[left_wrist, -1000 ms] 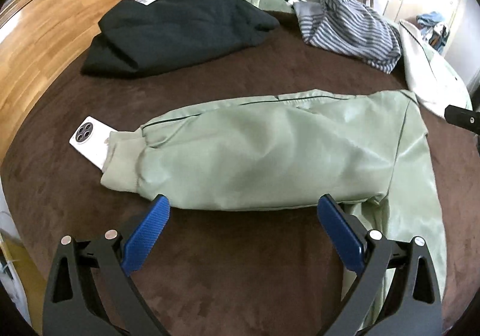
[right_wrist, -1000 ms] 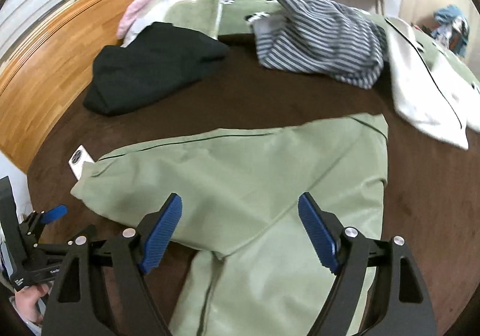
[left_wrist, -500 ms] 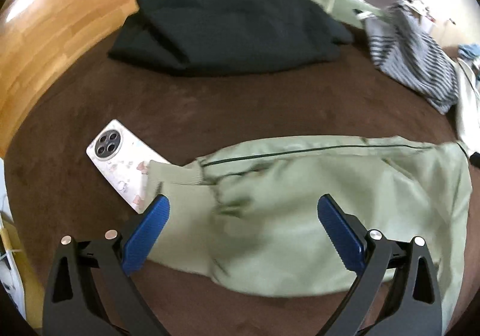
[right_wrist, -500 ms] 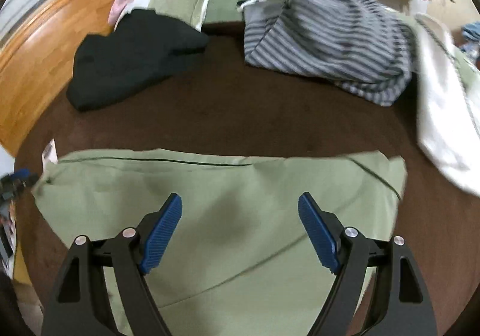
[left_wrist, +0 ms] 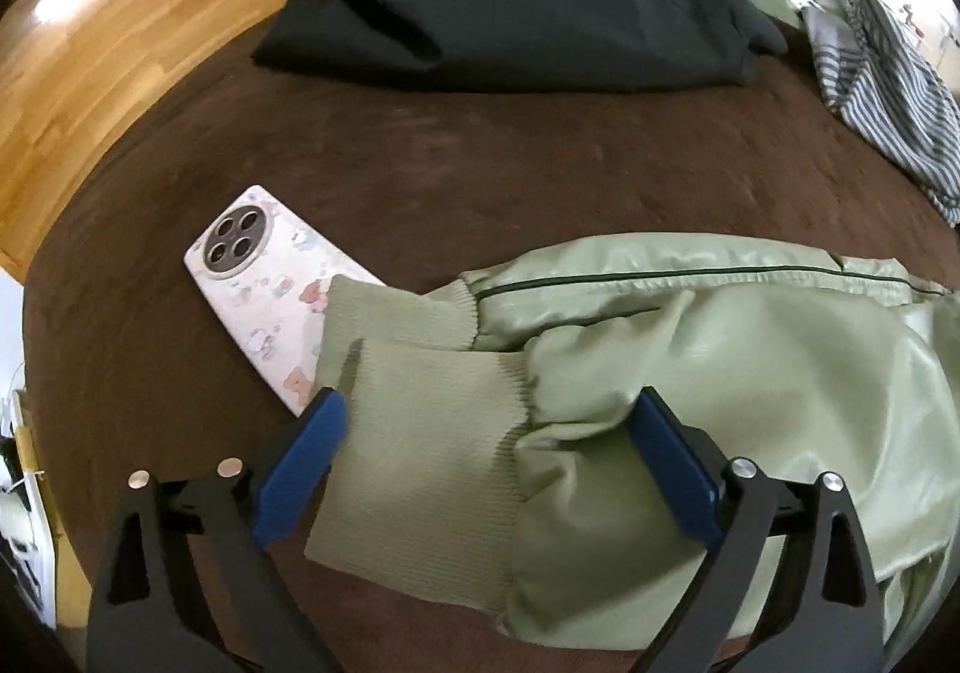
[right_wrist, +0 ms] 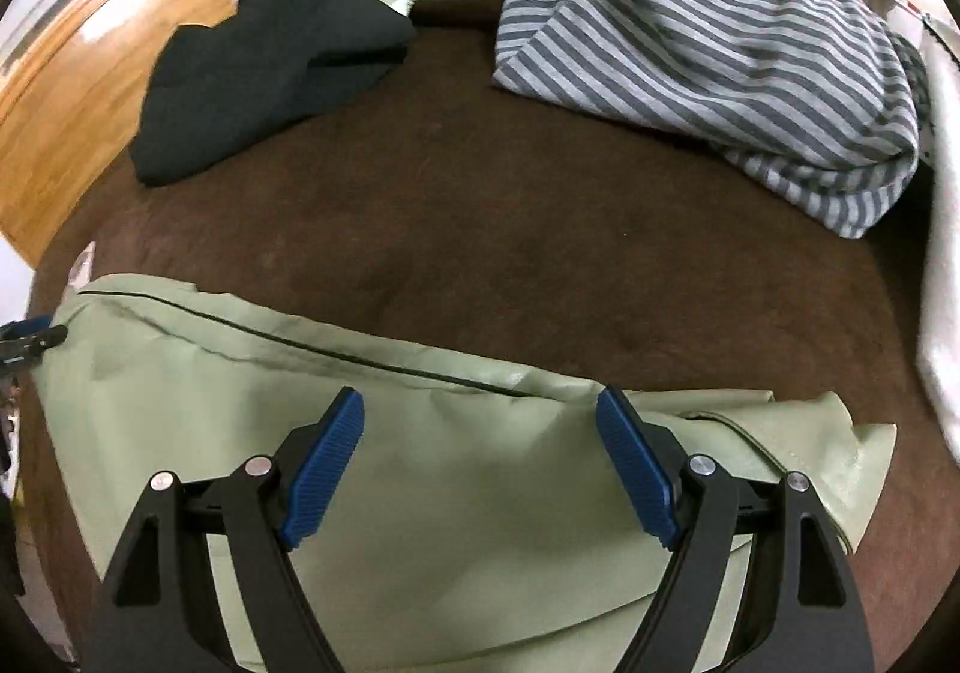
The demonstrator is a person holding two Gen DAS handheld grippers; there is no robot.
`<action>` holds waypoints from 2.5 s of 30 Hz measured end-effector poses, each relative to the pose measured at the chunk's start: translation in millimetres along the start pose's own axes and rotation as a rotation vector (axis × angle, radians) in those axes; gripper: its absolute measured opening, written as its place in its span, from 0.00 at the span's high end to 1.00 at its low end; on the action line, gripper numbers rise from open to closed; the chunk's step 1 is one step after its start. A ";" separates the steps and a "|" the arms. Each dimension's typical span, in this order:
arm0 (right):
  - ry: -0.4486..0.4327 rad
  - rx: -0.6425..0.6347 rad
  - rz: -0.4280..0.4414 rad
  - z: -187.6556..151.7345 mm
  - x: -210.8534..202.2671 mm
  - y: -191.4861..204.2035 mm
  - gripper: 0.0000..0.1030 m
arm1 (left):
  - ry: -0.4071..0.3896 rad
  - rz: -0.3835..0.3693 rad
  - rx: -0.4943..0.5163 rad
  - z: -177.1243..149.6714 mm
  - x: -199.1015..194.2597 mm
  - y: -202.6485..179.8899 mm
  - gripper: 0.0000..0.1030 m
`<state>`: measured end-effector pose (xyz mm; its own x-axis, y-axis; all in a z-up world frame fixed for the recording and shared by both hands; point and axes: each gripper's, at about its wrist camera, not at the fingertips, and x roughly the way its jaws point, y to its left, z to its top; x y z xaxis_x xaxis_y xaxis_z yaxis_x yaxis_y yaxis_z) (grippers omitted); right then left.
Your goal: Fold large clothes
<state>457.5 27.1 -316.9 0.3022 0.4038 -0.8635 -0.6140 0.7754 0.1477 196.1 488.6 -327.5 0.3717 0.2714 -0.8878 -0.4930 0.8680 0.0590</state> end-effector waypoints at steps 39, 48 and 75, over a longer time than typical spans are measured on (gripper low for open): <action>-0.023 0.073 -0.128 -16.5 -7.6 -18.8 0.99 | -0.102 0.011 -0.041 -10.9 -18.3 -5.1 0.62; 0.075 -0.034 -0.122 -10.8 6.6 2.2 0.26 | -0.105 0.003 -0.046 -11.9 -25.1 -3.5 0.63; 0.079 -0.075 -0.087 1.8 -4.5 -1.3 0.36 | -0.140 0.005 -0.060 -20.8 -43.1 -4.8 0.63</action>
<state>458.3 25.2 -312.3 0.3004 0.2947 -0.9072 -0.6416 0.7662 0.0365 166.0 464.0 -299.0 0.4726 0.3348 -0.8152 -0.5401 0.8410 0.0323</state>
